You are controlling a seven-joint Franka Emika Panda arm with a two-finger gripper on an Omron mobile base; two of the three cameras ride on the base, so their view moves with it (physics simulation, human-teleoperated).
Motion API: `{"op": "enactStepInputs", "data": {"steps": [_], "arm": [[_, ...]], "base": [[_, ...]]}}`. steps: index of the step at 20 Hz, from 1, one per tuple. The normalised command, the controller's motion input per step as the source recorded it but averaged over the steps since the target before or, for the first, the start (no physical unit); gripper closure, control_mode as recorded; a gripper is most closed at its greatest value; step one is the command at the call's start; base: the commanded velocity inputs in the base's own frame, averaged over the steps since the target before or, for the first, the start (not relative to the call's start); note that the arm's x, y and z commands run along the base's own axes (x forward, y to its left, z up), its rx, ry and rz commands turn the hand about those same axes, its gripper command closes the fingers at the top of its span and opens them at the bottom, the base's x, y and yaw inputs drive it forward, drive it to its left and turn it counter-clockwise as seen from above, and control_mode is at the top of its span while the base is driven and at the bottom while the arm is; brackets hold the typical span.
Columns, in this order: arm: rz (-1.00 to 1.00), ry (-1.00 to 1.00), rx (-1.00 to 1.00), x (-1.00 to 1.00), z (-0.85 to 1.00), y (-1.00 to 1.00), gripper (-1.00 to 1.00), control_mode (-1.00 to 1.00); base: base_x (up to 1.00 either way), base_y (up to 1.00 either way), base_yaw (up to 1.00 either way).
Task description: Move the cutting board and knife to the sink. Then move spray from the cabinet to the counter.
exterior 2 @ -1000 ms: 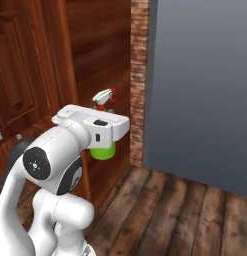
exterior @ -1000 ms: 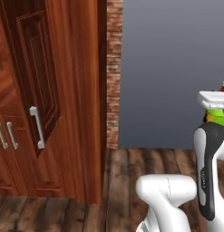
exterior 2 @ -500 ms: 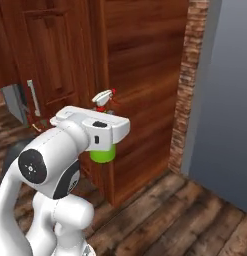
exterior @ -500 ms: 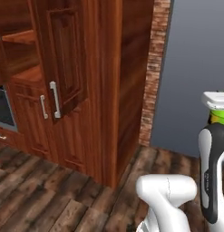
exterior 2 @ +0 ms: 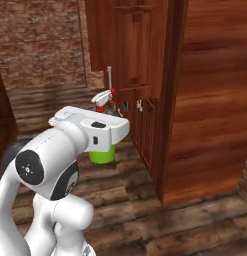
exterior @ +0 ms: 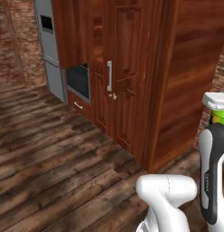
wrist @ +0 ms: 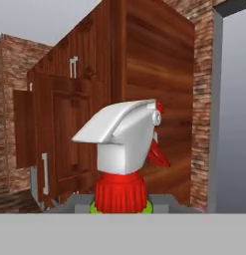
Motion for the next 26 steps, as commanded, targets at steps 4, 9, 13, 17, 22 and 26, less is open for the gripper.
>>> {"op": "enactStepInputs", "data": {"steps": [4, 9, 13, 17, 22, 26], "arm": [[0.00, 0.00, 0.00, 0.00, 0.00, 0.00, 1.00, 1.00], [0.00, 0.00, 0.00, 0.00, 0.00, 0.00, 1.00, 1.00], [0.00, 0.00, 0.00, 0.00, 0.00, 0.00, 1.00, 1.00], [0.00, 0.00, 0.00, 0.00, 0.00, 0.00, 1.00, 1.00], [0.00, 0.00, 0.00, 0.00, 0.00, 0.00, 1.00, 1.00], [0.00, 0.00, 0.00, 0.00, 0.00, 0.00, 1.00, 1.00]], "base": [[-0.66, 0.05, 0.62], [-0.38, 0.45, 0.36], [0.00, 1.00, 0.14], [0.00, 1.00, 0.10], [0.00, 1.00, 0.11], [0.00, 1.00, 0.13]]}}
